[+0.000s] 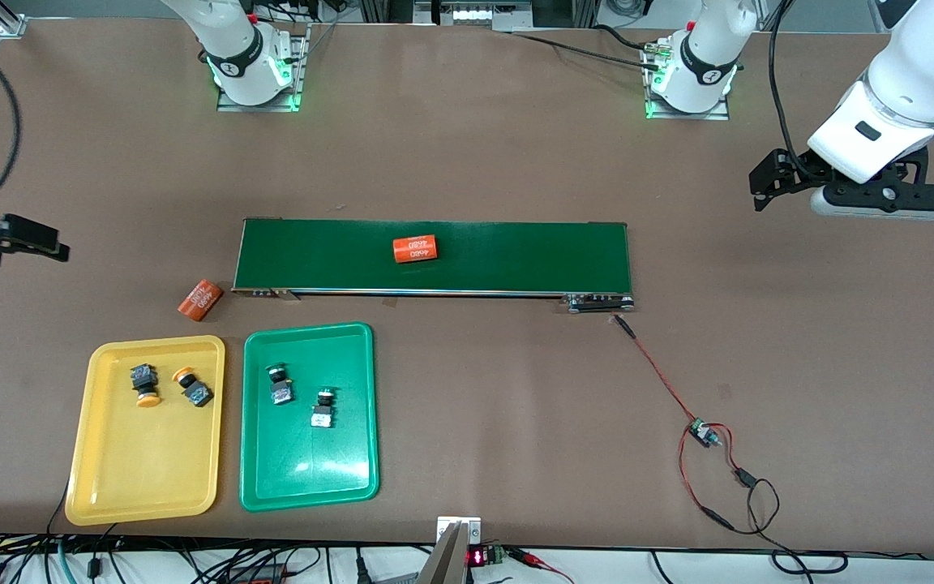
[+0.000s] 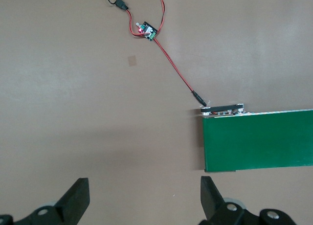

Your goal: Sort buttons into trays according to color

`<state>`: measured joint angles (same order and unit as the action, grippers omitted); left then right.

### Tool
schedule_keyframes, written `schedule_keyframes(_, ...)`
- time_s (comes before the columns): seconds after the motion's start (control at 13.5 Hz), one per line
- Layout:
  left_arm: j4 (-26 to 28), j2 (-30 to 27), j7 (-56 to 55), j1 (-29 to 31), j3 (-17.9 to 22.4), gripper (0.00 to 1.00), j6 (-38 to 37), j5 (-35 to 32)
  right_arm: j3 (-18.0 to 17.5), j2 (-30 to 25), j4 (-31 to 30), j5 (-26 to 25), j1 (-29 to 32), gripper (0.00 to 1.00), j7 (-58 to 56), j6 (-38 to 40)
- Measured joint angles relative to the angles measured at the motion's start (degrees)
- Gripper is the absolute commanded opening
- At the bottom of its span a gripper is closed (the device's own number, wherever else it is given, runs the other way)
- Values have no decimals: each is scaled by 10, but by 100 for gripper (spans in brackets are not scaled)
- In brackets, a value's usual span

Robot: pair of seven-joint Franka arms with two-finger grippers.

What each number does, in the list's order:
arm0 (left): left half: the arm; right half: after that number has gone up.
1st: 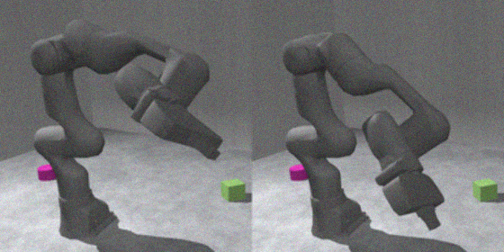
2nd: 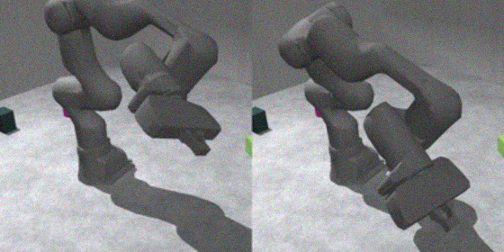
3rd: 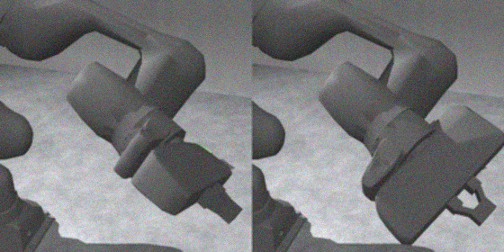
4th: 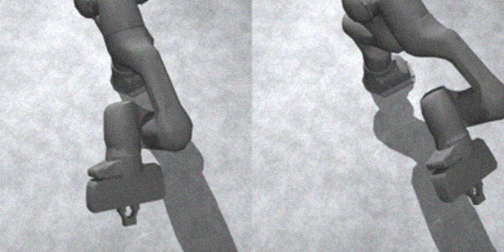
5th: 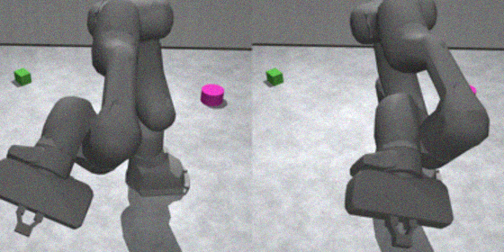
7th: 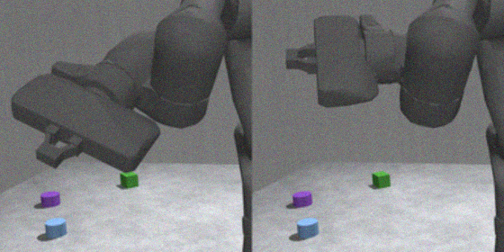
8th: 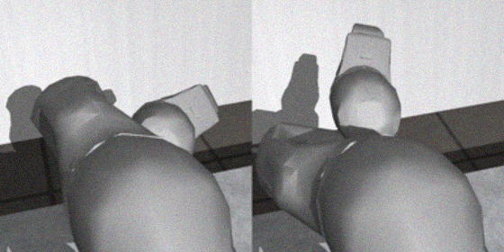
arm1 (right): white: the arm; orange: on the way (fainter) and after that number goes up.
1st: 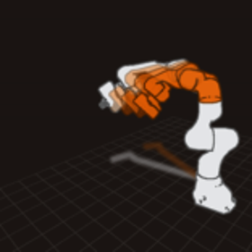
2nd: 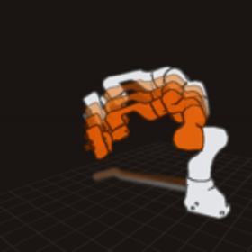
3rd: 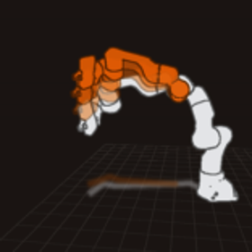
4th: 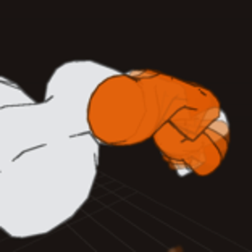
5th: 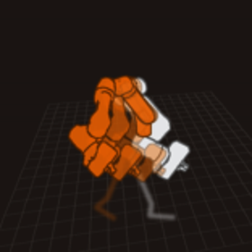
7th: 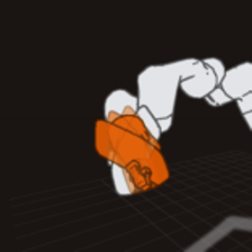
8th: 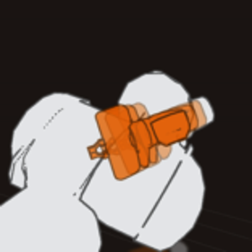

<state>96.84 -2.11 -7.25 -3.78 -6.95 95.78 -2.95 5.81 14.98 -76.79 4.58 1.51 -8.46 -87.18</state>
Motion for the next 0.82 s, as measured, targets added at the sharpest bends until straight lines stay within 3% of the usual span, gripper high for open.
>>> schedule_keyframes(0.52,0,0,0,0,0,100,0,0,-27,-60,-44,-16,4,100,55,-1)
schedule_keyframes(0.82,0,0,0,0,0,100,0,0,14,-61,-45,-17,-44,100,56,-4)
